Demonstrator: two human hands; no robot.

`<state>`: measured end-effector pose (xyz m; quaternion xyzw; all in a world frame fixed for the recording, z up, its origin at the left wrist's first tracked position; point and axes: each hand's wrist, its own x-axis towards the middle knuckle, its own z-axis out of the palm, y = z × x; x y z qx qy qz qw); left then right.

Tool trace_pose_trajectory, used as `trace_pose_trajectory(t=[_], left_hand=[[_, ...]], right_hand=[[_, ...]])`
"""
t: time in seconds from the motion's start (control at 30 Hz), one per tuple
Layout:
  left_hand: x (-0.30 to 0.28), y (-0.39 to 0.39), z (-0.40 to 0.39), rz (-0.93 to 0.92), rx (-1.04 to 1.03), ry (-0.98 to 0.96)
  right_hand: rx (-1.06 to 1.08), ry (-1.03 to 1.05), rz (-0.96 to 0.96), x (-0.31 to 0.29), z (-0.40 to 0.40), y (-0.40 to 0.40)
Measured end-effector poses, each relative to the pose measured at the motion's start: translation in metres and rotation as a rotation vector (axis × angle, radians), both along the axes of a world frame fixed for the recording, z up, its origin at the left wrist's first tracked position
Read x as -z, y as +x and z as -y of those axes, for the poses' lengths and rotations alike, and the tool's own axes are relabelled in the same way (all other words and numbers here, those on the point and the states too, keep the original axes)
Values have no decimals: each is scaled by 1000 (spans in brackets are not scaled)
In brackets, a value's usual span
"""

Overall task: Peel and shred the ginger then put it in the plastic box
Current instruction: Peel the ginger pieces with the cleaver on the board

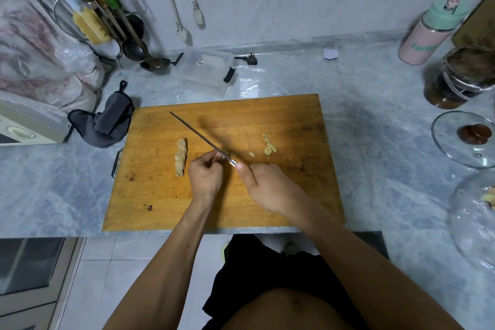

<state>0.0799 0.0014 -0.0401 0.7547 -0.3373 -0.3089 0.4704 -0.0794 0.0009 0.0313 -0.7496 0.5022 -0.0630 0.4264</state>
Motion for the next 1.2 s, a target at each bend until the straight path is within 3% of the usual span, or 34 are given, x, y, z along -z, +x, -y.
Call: trace_pose_trajectory(t=[0.83, 1.03, 1.2], left_hand=[[14, -8, -11, 78, 59, -47], [24, -4, -23, 153, 116, -86], [32, 6, -36, 358, 309, -135]], right_hand=[[69, 106, -7, 20, 9, 22], [59, 76, -44, 24, 17, 25], [104, 96, -10, 28, 22, 17]])
